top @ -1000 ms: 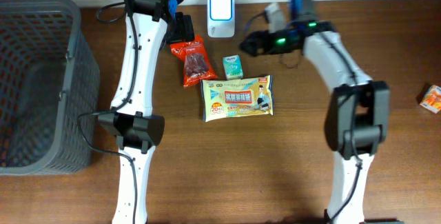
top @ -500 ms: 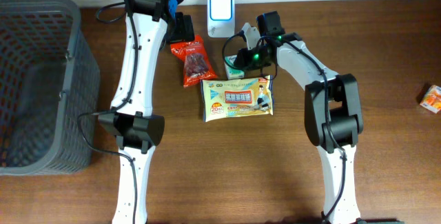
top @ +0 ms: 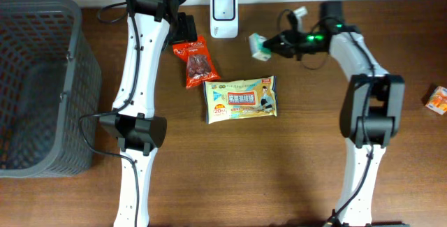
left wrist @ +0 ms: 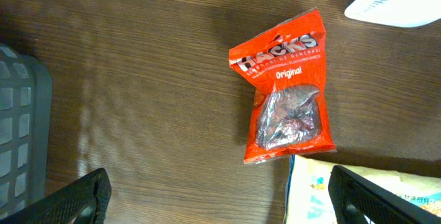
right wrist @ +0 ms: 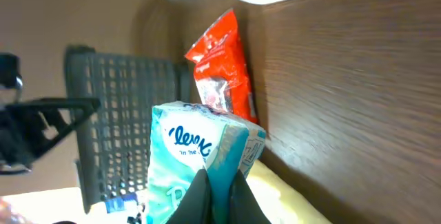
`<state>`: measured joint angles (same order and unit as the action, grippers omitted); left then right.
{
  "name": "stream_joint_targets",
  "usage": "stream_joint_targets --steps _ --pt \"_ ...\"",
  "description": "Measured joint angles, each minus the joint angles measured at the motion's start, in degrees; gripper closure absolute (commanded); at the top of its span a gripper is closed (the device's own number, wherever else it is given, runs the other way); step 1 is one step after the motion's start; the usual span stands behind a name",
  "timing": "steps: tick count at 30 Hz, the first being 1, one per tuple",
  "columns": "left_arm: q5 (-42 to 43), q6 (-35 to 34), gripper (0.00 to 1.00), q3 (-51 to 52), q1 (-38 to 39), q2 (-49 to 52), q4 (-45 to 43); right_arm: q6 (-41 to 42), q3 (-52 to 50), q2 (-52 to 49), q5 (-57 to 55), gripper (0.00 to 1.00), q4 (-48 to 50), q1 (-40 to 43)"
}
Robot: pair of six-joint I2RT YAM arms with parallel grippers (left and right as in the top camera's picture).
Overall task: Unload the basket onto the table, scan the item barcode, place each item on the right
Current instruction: 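Reach the right gripper to the teal tissue pack and grasp it, then lift the teal tissue pack and turn it with the right gripper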
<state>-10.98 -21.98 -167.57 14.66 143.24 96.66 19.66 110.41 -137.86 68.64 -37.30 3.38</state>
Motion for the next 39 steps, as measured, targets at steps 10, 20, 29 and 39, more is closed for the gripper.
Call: stream_joint_targets --steps 10,20,29,39 --pt "0.0 0.0 0.01 0.0 0.0 0.0 0.0 0.1 1.3 0.9 -44.9 0.23 -16.9 3.6" --pt "0.0 0.0 0.01 0.0 0.0 0.0 0.0 -5.4 26.9 0.6 -61.9 0.36 -38.8 2.4" --pt "0.0 0.0 0.01 0.0 0.0 0.0 0.0 -9.0 24.5 1.2 -72.8 0.44 -36.3 -14.4" --pt "0.0 0.0 0.01 0.0 0.0 0.0 0.0 -1.4 5.7 -0.3 -85.0 0.96 -23.5 -17.7"
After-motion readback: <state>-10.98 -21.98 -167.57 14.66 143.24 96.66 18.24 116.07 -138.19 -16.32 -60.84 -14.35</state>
